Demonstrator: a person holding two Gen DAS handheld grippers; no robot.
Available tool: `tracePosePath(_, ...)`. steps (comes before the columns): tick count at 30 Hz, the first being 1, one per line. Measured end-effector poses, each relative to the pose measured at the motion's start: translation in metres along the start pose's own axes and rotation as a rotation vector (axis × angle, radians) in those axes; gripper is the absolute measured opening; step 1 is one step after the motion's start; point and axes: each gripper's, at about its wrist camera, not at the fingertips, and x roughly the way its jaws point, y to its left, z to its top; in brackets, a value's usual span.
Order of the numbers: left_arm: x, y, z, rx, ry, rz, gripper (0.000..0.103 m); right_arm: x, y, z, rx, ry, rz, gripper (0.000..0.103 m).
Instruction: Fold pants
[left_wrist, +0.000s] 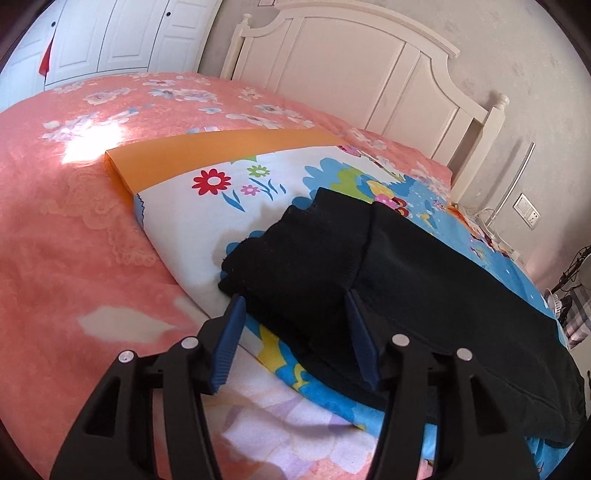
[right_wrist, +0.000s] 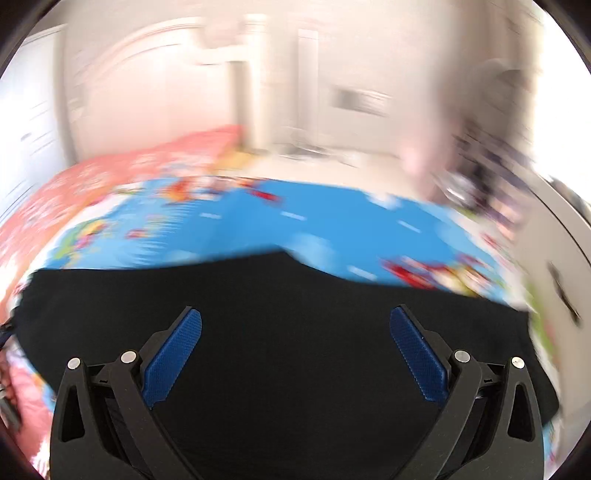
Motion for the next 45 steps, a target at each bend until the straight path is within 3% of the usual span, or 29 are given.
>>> tracePosePath(2,0.001,0.0,0.0,-0.004,-0.001,0.001,0.057,0.018,0.041,0.012,-0.021,0.0,0.098,0.098)
tracePosePath(3,0.001,0.001,0.0,-0.013,0.0,0.001,0.065,0.031,0.065,0.016,-0.035,0.007,0.134,0.098)
tracePosePath(5,0.001,0.005,0.0,-0.037,0.006,0.029,0.074,0.062,0.105,0.016,-0.063,0.045,0.165,0.098)
tracePosePath(7,-0.004,0.002,0.002,-0.033,0.012,0.045,0.075,0.087,0.124,0.012,-0.064,0.123,0.175,0.097)
tracePosePath(8,-0.008,-0.003,0.003,-0.02,0.011,0.059,0.078,0.099,0.13,0.008,-0.05,0.153,0.187,0.087)
tracePosePath(9,-0.013,-0.01,0.005,0.0,0.009,0.069,0.082,0.11,0.134,0.004,-0.046,0.184,0.185,0.067)
tracePosePath(10,-0.02,-0.021,0.007,0.029,0.001,0.09,0.084,0.122,0.137,0.0,-0.052,0.227,0.173,0.063)
tracePosePath(13,-0.041,-0.059,0.016,0.131,-0.082,0.117,0.094,0.128,0.141,-0.01,-0.061,0.231,0.167,0.065)
tracePosePath(14,-0.044,-0.073,0.019,0.18,-0.104,0.115,0.095,0.127,0.142,-0.013,-0.062,0.23,0.172,0.072)
tracePosePath(15,-0.047,-0.088,0.022,0.233,-0.125,0.118,0.098,0.127,0.143,-0.012,-0.066,0.23,0.177,0.088)
tracePosePath(17,-0.046,-0.123,0.026,0.372,-0.154,0.069,0.101,0.125,0.144,-0.015,-0.082,0.235,0.166,0.093)
tracePosePath(19,-0.027,-0.155,0.034,0.474,-0.074,0.023,0.101,0.127,0.147,-0.017,-0.103,0.238,0.141,0.093)
tracePosePath(22,0.002,-0.183,0.045,0.492,-0.033,-0.018,0.099,0.129,0.152,-0.018,-0.129,0.242,0.114,0.093)
tracePosePath(24,0.034,-0.194,0.053,0.475,0.061,-0.098,0.071,0.13,0.152,-0.019,-0.134,0.244,0.109,0.093)
tracePosePath(26,0.065,-0.199,0.053,0.486,0.139,-0.094,0.053,0.131,0.151,-0.019,-0.131,0.248,0.112,0.093)
tracePosePath(27,0.086,-0.199,0.052,0.493,0.203,-0.083,0.048,0.131,0.151,-0.019,-0.131,0.248,0.113,0.093)
tracePosePath(29,0.115,-0.186,0.052,0.485,0.254,-0.003,0.05,0.131,0.151,-0.02,-0.136,0.248,0.11,0.093)
tracePosePath(31,0.126,-0.167,0.062,0.419,0.244,0.014,0.057,0.13,0.151,-0.02,-0.137,0.247,0.112,0.093)
tracePosePath(33,0.128,-0.149,0.073,0.368,0.212,0.088,0.052,0.131,0.151,-0.019,-0.135,0.249,0.115,0.093)
tracePosePath(37,0.12,-0.123,0.087,0.3,0.211,0.048,0.035,0.131,0.152,-0.02,-0.14,0.251,0.11,0.093)
tracePosePath(40,0.101,-0.118,0.092,0.259,0.172,0.017,0.032,0.131,0.153,-0.02,-0.141,0.251,0.109,0.093)
tracePosePath(43,0.056,-0.119,0.091,0.258,0.025,0.033,0.057,0.131,0.153,-0.02,-0.142,0.252,0.106,0.093)
tracePosePath(45,0.036,-0.112,0.084,0.232,0.011,-0.006,0.057,0.131,0.154,-0.021,-0.148,0.252,0.1,0.093)
